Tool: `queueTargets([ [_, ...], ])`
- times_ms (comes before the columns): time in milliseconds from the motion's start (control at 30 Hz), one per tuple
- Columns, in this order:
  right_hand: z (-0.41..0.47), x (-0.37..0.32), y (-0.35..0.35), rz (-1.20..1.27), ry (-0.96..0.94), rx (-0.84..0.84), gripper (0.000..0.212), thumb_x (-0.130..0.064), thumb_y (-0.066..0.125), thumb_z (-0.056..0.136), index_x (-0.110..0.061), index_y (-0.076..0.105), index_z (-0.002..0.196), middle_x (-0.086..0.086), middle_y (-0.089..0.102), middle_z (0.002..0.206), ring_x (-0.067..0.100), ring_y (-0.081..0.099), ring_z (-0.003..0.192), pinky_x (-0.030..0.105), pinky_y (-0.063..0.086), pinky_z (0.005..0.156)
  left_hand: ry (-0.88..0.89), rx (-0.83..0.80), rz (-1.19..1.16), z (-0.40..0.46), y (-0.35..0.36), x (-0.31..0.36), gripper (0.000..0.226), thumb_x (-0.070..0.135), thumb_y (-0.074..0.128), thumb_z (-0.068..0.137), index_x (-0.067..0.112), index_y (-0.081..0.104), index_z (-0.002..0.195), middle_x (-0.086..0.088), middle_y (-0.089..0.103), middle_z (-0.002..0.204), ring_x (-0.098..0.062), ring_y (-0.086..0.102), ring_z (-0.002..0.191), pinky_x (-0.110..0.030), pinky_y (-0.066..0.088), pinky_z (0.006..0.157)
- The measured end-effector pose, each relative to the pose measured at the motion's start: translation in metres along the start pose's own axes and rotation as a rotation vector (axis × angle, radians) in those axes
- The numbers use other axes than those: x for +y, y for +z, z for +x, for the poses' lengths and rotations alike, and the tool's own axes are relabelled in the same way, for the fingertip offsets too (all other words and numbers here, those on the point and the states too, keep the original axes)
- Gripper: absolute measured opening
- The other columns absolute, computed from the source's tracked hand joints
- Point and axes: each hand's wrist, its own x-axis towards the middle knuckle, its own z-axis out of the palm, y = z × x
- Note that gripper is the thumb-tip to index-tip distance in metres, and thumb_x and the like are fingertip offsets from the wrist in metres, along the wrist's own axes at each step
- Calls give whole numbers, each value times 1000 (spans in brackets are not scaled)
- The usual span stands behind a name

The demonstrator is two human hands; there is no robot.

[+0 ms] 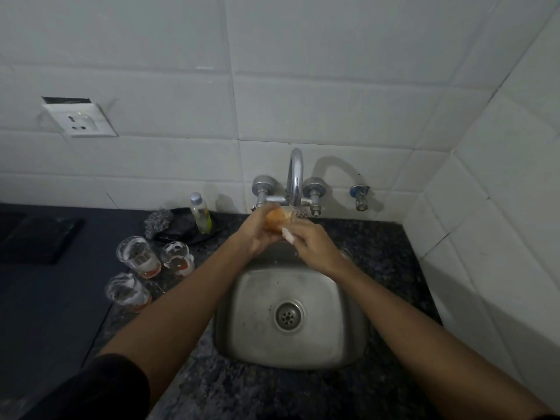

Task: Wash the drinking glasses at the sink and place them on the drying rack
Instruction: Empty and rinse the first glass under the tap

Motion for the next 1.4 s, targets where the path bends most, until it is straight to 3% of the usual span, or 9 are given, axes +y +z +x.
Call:
queueTargets([
  [133,9,-11,0,42,81,58,30,-30,51,109,-16,70,127,2,70,92,11,66,75,34,55,67,10,-26,-34,-2,4,-3,22,30,58,99,9,63,101,-11,66,90,-23,65,81,-41,54,83],
  [300,5,-5,3,-43,-3,-12,32,-28,57,105,-27,68,135,-2,70,129,9,67,108,24,54,90,15,-72,43,-3,5,3,25,29,58,102,8,64,113,-12,69,94,-24,68,85,-43,51,86],
  [400,11,-19,4,188,146,26,33,-20,58,106,-22,67,138,3,71,126,6,70,91,22,57,72,91,-71,26,-2,3,1,20,25,57,100,8,66,105,-10,70,93,-25,66,88,-44,51,88],
  [567,3,-10,0,-125,-31,-10,36,-19,59,103,-28,66,137,0,71,130,12,66,113,34,56,96,-42,-109,43,-5,5,7,32,31,54,103,4,66,116,-14,71,100,-26,68,93,-43,54,90],
  [733,1,-20,0,46,39,12,27,-29,52,109,-19,70,127,0,72,98,9,66,78,33,58,70,28,-50,10,-1,3,-1,26,31,52,102,9,66,98,-11,70,91,-28,63,91,-49,45,106],
  [867,-3,-13,-1,-223,-27,-46,30,-32,53,107,-23,65,132,3,70,123,19,66,106,36,54,87,-100,-96,28,-4,5,2,26,28,53,104,7,69,102,-11,70,91,-23,65,84,-36,51,81],
  [1033,-2,-20,4,69,64,7,30,-35,49,108,-25,69,128,2,73,107,17,71,90,46,62,76,-5,-49,-34,-5,0,-3,22,22,49,104,9,64,94,-8,65,82,-20,60,76,-35,49,80],
  [1200,-6,-10,4,-234,-86,-31,27,-28,56,106,-17,68,127,3,70,124,16,64,112,35,55,92,-98,-136,-3,-5,4,-2,37,28,47,106,9,74,88,-9,68,84,-20,64,79,-34,49,78],
  [1400,-1,-18,11,85,112,60,28,-32,50,109,-16,73,111,1,72,93,11,69,79,36,60,71,18,-58,-139,3,-3,-16,39,17,47,104,11,74,75,-8,67,79,-19,66,72,-35,50,80],
])
